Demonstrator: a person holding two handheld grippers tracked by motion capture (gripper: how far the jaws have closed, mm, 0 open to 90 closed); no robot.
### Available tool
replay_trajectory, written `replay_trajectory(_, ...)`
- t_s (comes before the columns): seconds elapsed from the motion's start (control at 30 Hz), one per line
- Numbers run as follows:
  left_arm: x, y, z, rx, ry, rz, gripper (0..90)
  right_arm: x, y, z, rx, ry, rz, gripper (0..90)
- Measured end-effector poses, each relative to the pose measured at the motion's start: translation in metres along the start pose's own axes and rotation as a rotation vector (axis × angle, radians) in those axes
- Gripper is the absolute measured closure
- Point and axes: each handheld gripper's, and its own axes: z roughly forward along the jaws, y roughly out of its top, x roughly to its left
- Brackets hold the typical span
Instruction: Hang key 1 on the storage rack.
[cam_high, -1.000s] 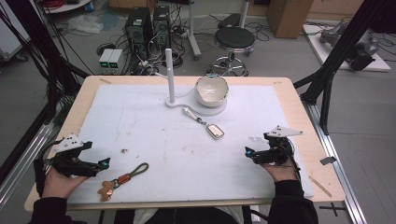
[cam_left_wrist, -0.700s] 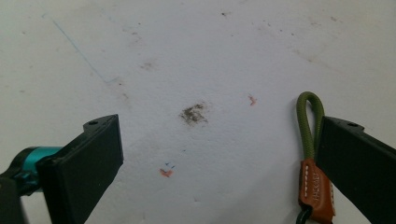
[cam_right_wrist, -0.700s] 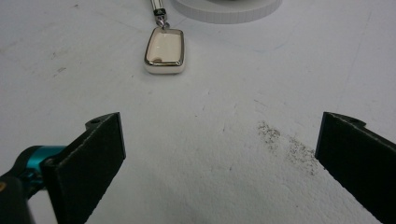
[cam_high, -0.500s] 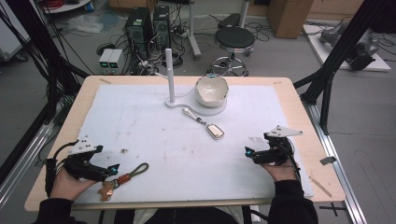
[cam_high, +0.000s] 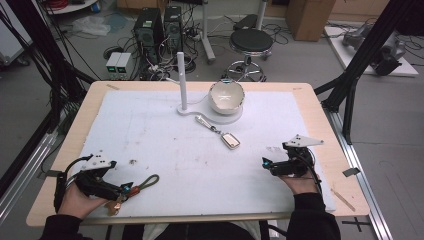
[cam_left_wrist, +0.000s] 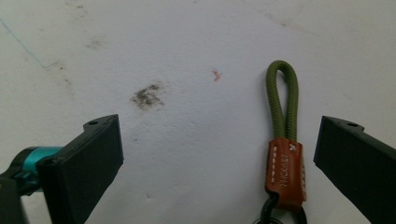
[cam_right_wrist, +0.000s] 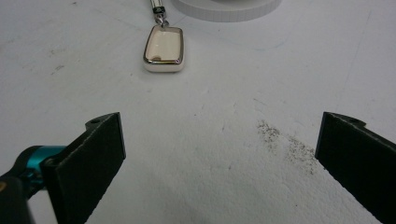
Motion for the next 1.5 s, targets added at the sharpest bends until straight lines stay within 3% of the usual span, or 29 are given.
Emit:
replay_trajectory(0.6,-0.014,-0.004,0.003,0.034,-0.044,0.034,3.3,0.0,0.0,0.001,0.008,-0.002,0.0,0.6)
replay_trajectory(0.9,-0.016,-0.006,0.005,0.068,-0.085,0.073,16.9,0.0,0.0,0.001,0.012,-0.002,-0.002,0.6)
replay_trajectory(1.07,-0.017,-0.007,0.005,0.089,-0.092,0.087,32.2,0.0,0.0,0.002,0.013,0.001,-0.005,0.6)
replay_trajectory(1.37,-0.018,-0.008,0.006,0.108,-0.114,0.108,46.5,0.001,0.0,0.002,0.014,0.0,-0.006,0.6)
replay_trajectory(1.5,-0.018,-0.007,0.006,0.113,-0.123,0.109,59.2,0.001,0.0,0.002,0.013,-0.005,-0.008,0.6)
